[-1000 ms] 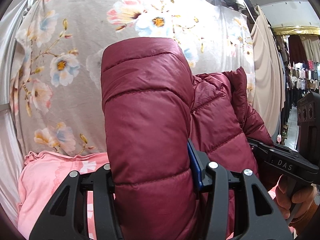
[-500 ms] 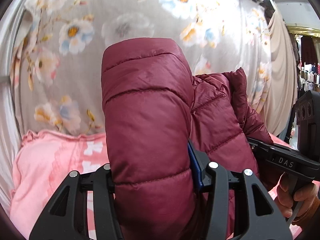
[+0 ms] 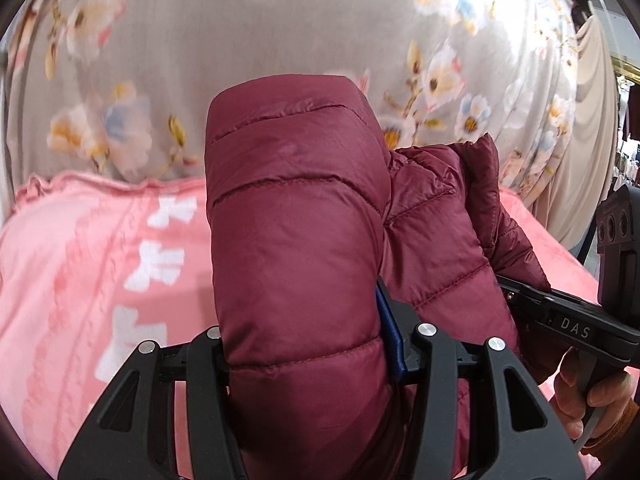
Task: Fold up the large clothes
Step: 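Hold the lifted maroon jacket bundle up with both grippers, then lower the jacket bundle onto the pink blanket with both grippers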
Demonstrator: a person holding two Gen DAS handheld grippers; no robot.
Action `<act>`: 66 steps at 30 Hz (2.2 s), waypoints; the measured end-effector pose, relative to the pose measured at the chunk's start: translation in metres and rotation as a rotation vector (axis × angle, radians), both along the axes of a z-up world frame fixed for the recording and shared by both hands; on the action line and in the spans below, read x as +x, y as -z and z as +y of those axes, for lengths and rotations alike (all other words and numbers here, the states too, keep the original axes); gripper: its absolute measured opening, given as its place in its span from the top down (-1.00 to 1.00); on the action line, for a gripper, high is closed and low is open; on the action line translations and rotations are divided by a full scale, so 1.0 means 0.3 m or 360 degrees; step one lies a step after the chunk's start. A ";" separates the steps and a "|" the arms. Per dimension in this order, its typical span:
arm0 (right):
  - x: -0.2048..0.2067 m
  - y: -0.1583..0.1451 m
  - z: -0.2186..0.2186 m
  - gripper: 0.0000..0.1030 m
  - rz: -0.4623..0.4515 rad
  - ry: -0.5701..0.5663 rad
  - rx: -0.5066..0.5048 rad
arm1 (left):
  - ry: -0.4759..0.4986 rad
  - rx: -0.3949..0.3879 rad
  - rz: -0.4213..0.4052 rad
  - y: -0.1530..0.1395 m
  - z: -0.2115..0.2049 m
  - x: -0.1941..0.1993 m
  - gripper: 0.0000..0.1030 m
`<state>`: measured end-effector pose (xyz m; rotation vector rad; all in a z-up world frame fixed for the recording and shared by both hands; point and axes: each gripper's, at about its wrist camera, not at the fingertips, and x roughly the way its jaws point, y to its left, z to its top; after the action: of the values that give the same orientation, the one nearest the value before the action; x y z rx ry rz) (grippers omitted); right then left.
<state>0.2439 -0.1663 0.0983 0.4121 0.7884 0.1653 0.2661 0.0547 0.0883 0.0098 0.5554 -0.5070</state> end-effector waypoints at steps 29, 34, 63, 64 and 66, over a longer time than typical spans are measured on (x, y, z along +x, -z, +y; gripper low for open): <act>0.014 0.246 -0.035 0.64 0.0213 0.0055 0.0078 | -0.0034 0.0070 0.0250 0.243 -0.025 0.118 -0.02; -0.036 0.189 -0.048 0.65 0.0187 0.0061 0.0126 | -0.0025 0.0056 0.0245 0.223 -0.023 0.091 -0.01; 0.053 -0.046 -0.009 0.80 0.0171 0.0231 -0.0310 | -0.0433 0.0190 0.0148 -0.052 -0.027 0.031 -0.31; 0.069 -0.028 -0.002 0.82 0.0193 0.0244 -0.0350 | -0.0466 0.0247 0.0129 -0.050 -0.066 0.059 -0.31; 0.109 0.025 -0.002 0.82 0.0241 0.0292 -0.0425 | -0.0510 0.0349 0.0135 -0.023 -0.122 0.114 -0.31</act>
<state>0.2765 -0.1670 0.0910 0.2435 0.9031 -0.1433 0.3005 0.0182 0.0953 0.1070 0.6796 -0.1334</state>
